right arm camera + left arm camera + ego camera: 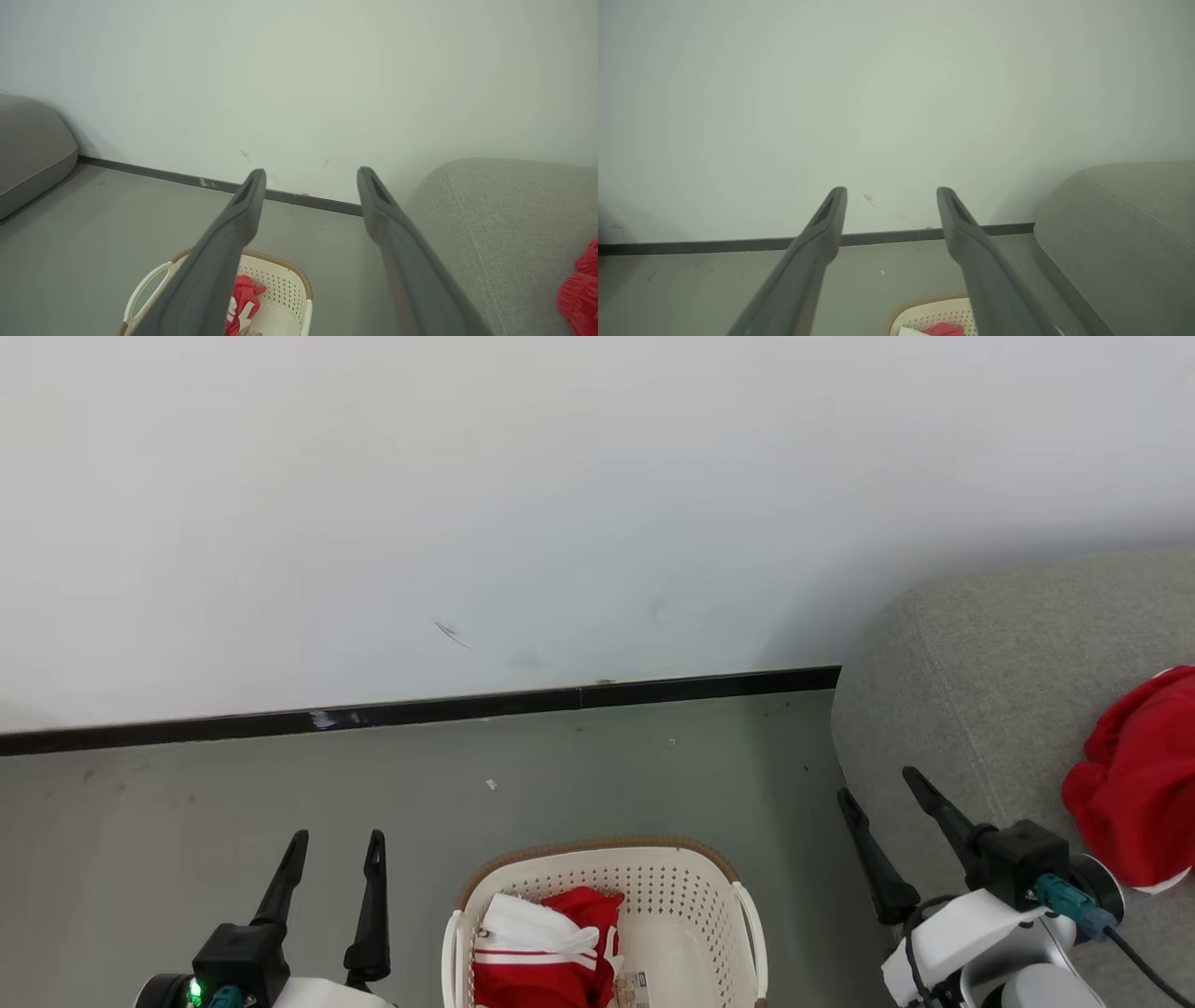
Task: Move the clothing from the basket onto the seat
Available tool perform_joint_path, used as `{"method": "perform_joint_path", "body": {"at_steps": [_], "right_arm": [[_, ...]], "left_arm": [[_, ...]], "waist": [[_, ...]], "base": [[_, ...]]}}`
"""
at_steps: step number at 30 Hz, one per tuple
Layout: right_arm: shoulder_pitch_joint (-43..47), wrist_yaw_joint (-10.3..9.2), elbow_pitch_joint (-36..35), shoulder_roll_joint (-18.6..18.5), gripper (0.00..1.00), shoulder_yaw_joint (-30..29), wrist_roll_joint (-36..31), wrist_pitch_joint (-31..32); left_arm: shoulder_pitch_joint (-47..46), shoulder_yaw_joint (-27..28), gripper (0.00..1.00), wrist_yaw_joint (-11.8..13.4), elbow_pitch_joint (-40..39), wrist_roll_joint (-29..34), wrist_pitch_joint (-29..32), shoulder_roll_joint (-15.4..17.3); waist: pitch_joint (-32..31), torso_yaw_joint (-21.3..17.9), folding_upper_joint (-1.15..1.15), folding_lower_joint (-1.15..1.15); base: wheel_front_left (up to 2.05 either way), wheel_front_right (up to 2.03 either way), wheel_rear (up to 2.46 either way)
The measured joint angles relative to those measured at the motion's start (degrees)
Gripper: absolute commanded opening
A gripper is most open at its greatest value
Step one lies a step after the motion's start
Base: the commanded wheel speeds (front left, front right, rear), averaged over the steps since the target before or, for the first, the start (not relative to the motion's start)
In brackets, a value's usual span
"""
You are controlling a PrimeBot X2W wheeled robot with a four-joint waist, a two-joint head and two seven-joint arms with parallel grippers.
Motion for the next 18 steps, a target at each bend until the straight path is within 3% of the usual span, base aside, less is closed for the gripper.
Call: {"method": "perform_joint_path", "body": {"at_steps": [18], "right_arm": [[6.1, 0.01, -3.2, 1.6, 1.00, -1.8, -1.8, 0.0]], "left_arm": [[0.9, -0.6, 1.00, -0.9, 3.7, -0.5, 0.1, -0.2]], "waist": [[-3.6, 1.1, 0.00, 0.00]], "base": [[0.00, 0.00, 0.00]]}}
